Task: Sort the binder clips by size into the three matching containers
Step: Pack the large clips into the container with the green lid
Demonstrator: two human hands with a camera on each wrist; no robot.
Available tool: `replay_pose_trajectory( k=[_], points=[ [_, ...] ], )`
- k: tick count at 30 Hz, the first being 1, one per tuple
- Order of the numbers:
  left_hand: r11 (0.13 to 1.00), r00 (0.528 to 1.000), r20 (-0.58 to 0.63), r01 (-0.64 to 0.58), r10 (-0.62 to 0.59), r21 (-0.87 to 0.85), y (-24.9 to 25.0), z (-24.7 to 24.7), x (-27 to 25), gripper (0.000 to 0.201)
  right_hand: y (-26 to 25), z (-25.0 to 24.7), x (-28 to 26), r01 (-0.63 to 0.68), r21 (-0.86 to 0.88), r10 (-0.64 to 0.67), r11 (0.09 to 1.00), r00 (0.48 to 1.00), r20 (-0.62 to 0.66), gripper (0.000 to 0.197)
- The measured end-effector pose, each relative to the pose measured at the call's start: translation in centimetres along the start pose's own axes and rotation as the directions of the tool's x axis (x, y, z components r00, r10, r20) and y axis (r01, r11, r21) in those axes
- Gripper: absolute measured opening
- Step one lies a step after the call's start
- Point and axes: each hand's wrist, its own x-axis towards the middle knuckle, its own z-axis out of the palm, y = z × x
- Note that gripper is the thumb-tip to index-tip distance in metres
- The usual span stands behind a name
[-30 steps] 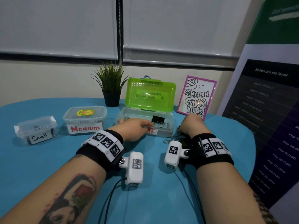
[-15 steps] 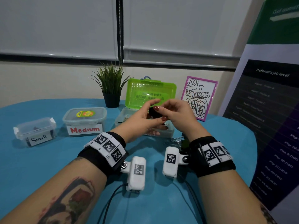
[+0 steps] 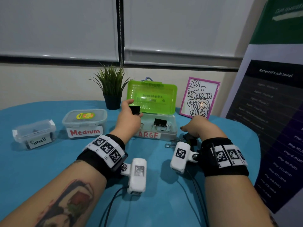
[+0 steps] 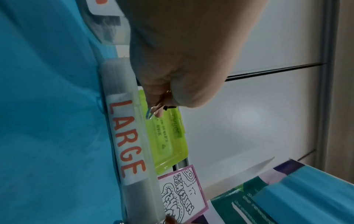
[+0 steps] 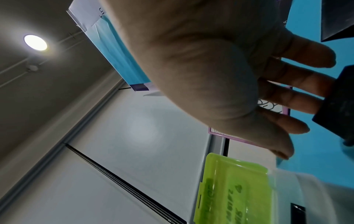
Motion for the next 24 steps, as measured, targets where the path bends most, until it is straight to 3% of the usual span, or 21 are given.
replay_pose_trajectory(
  k=[4, 6, 11, 15, 19, 21, 24],
  points=[
    [0.967, 0.99, -0.059, 0.109, -0.126, -0.231, -0.4, -0.6, 0.1, 0.042, 0.1, -0.1, -0.2, -0.034, -0.153, 0.045, 0.988, 0.997, 0.068, 0.028],
    [0.957, 0.986, -0.065, 0.133, -0.155, -0.258, -0.6, -0.9, 0.3, 0.033, -0.2, 0.1, -0.4, -0.036, -0.201, 0.054, 0.979, 0.995, 0.087, 0.022],
    [0.975, 0.984, -0.084, 0.141, -0.157, -0.171, -0.6, -0.8, 0.3, 0.05, -0.6, 1.3, 0.0, -0.042, -0.164, 0.043, 0.986, 0.999, -0.001, 0.02],
    [0.984, 0.984, -0.059, 0.161, -0.165, -0.075, 0.1, -0.2, 0.3, 0.032, -0.6, 1.7, 0.4, -0.031, -0.071, 0.026, 0.997, 0.997, -0.078, 0.019],
    [0.985, 0.984, 0.047, 0.17, -0.172, 0.039, 1.0, 0.5, -0.2, 0.062, -0.6, 1.5, 0.6, -0.022, -0.049, 0.018, 0.999, 0.996, -0.091, 0.026],
    [0.988, 0.989, 0.073, 0.12, -0.127, 0.098, 1.0, 0.5, -0.4, 0.077, -0.6, 1.6, 0.7, -0.028, -0.042, 0.025, 0.999, 0.997, -0.076, 0.031],
    [0.997, 0.995, 0.074, 0.073, -0.072, -0.01, 0.4, 0.1, -0.3, 0.049, -0.5, 1.7, 0.8, -0.032, -0.027, 0.031, 0.999, 0.997, -0.066, 0.033]
  ],
)
